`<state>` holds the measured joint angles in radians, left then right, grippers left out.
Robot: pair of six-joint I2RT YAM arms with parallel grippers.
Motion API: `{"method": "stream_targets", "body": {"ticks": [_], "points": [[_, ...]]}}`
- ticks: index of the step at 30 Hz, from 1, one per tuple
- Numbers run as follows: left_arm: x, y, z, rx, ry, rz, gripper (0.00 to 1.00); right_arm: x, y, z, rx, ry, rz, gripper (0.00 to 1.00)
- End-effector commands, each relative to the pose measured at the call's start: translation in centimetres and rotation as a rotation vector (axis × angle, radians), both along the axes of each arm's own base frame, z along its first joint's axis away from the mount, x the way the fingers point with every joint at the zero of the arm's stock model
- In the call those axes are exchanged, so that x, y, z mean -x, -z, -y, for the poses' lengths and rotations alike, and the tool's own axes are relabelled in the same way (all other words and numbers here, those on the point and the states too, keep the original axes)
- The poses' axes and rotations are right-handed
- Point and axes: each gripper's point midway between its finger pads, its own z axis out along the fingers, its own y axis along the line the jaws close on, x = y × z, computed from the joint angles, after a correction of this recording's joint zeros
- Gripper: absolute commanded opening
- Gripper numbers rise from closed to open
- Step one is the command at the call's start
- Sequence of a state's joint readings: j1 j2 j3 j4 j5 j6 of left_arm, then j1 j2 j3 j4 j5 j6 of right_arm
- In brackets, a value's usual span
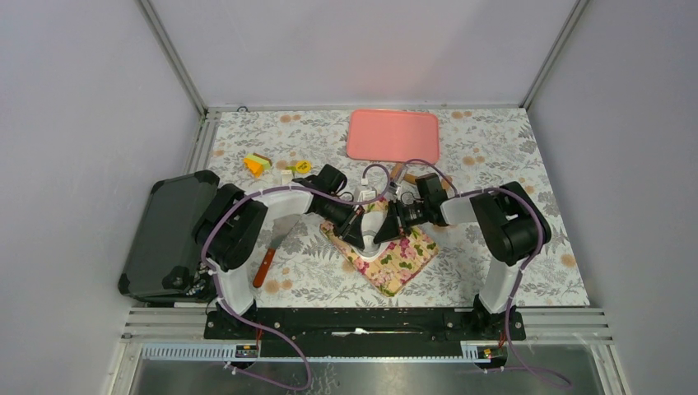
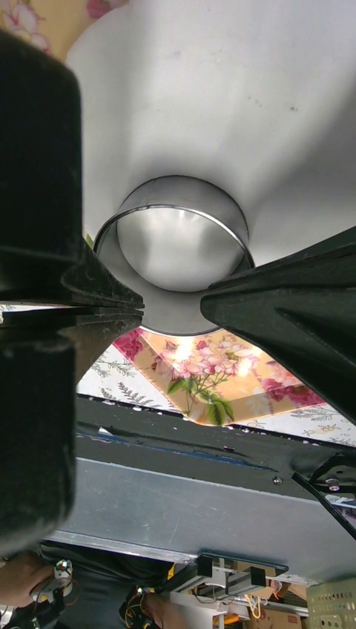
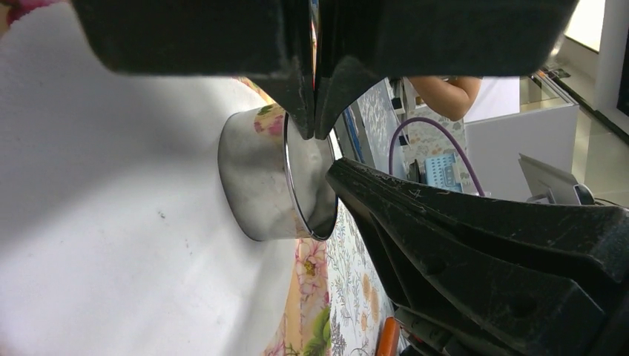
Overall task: Roll out the dumpling wrappers from the dough
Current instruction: Press the dumpling wrapper on the work surface.
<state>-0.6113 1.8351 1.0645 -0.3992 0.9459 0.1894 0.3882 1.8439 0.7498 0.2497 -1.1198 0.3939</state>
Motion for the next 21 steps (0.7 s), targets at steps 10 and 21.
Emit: {"method": "stream_targets", "body": {"ticks": [10,21], "points": [[-1.2,3.6,-0.7,-0.141,-0.046,0.037,0.0,0.1,4.0,1.1,0.162,0.006,-0.031,0.0],[-1.2,-4.5,1.3,0.109,0.006,0.169,0.0,-1.7,-5.9,-1.4,-0.106,-0.097,0.133,0.0]]}}
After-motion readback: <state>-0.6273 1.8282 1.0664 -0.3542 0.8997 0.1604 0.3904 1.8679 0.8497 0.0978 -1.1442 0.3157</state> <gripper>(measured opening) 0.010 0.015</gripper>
